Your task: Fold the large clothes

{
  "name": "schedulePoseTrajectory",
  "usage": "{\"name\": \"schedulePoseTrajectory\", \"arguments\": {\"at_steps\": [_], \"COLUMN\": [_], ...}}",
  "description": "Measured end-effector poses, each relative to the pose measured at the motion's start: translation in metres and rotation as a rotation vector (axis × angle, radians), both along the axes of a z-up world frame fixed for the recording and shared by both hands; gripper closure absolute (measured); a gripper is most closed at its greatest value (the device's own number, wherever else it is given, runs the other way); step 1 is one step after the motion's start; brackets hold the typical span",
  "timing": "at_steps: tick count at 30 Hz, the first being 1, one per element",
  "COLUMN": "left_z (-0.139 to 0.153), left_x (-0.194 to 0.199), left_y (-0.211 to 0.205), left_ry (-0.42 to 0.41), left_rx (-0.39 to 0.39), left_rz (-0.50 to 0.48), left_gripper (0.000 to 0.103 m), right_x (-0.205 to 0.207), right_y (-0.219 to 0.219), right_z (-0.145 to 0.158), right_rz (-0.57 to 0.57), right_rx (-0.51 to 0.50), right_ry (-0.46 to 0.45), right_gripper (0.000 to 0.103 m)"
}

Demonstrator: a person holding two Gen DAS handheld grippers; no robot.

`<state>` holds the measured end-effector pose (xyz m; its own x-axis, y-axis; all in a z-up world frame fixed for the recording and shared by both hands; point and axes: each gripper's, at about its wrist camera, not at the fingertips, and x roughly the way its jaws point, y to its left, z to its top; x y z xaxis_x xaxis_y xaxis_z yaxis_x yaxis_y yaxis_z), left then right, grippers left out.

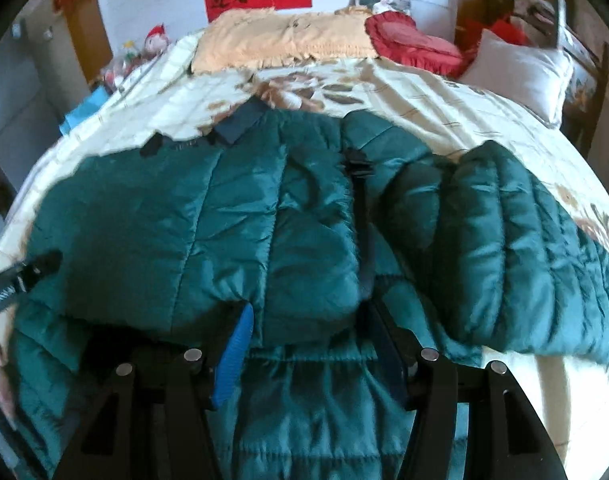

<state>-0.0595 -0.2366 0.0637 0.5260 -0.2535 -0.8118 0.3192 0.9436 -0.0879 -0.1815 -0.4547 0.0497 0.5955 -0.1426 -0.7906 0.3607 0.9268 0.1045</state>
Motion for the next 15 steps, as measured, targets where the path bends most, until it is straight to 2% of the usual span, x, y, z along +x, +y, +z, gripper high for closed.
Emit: {"name": "schedulePoseTrajectory", "arguments": {"at_steps": [4,7,15], "left_z": [0.014,0.017,0.01], "left_x": [-0.014,-0.023,-0.034], "left_y": [-0.001,-0.003,-0.005], "left_ry": [-0.01,-0.009,0.025], "left_rx": [-0.075,-0.11,-0.128], "left_rz": [-0.005,-0.015,-0.012], "left_gripper": [0.037,0.037,0.037], "right_x": [-0.025,-0.043,-0.086], "right_y": [-0.01,-0.018,-0.06], "right_z": [0.019,0.03,0.039], "right_rz": [-0.04,-0.08,-0.191], "right_rx": [-0.003,-0.046,-0.068], "right_ry": [-0.043,-0.057,-0.066], "right_gripper": [0.045,0.037,0.035]}}
